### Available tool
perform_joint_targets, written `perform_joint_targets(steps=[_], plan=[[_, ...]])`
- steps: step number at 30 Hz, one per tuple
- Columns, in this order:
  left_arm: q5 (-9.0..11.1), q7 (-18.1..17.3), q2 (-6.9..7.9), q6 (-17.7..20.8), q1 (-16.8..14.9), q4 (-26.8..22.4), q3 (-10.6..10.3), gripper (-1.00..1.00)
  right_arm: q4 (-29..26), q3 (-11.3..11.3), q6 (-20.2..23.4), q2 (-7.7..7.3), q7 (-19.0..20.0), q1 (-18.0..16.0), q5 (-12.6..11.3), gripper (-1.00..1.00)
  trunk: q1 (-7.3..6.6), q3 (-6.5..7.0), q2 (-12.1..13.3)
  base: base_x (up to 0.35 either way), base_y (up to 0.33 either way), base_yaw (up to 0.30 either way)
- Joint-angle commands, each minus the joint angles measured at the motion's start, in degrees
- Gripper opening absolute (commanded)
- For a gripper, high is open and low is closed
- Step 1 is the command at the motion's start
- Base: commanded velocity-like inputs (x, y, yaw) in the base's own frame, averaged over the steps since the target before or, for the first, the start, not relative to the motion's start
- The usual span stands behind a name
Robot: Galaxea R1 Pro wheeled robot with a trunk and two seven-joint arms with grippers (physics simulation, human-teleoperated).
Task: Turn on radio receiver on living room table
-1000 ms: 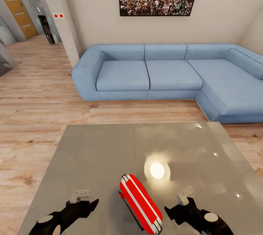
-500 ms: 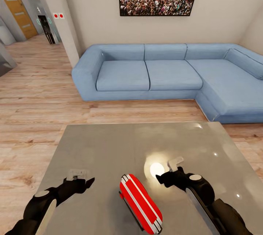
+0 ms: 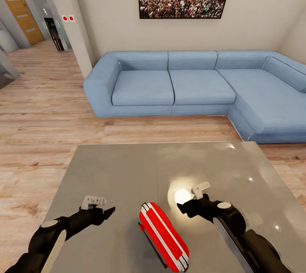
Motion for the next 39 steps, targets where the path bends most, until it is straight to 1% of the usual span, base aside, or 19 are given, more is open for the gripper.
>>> perform_joint_targets(steps=[1, 4, 9, 15, 24, 32, 39], plan=[[-0.06, 0.02, 0.02, 0.03, 0.0, 0.0, 0.0, 1.0, 0.33, 0.33, -0.25, -0.33, -0.17, 0.33, -0.13, 1.0, 0.0, 0.0, 0.0, 0.0, 0.0, 0.0], [-0.74, 0.02, 0.05, 0.18, 0.01, 0.35, 0.04, 1.0, 0.04, 1.29, -0.46, -1.3, -0.66, 1.3, 0.18, 1.0, 0.0, 0.0, 0.0, 0.0, 0.0, 0.0], [-1.24, -0.03, 0.02, 0.25, 0.01, 0.65, -0.11, 1.0, -0.77, 2.9, 0.33, -2.87, -0.98, 1.77, 0.79, 1.0, 0.0, 0.0, 0.0, 0.0, 0.0, 0.0], [-1.49, 0.15, 0.03, -0.45, 0.01, 0.7, 0.18, 1.0, -0.93, 3.25, 0.14, -3.08, -1.2, 1.84, 0.94, 1.0, 0.0, -0.05, 0.0, 0.0, 0.0, 0.0], [-1.53, 0.17, -0.07, -0.62, 0.01, 0.34, -0.01, 1.0, -0.93, 3.27, 0.33, -3.0, -1.19, 1.85, 0.95, 1.0, 0.0, -0.73, 0.0, 0.0, 0.0, 0.0], [-1.44, 0.17, -0.09, -0.58, 0.01, 0.33, 0.0, 1.0, -0.93, 3.22, 0.24, -3.03, -1.06, 1.85, 0.91, 1.0, 0.0, -0.82, 0.0, 0.0, 0.0, 0.0], [-1.44, 0.17, -0.1, -0.53, 0.01, 0.33, 0.0, 1.0, -1.02, 3.24, -0.13, -2.96, -1.19, 1.85, 0.93, 1.0, 0.0, -1.38, 0.0, 0.0, 0.0, 0.0]])
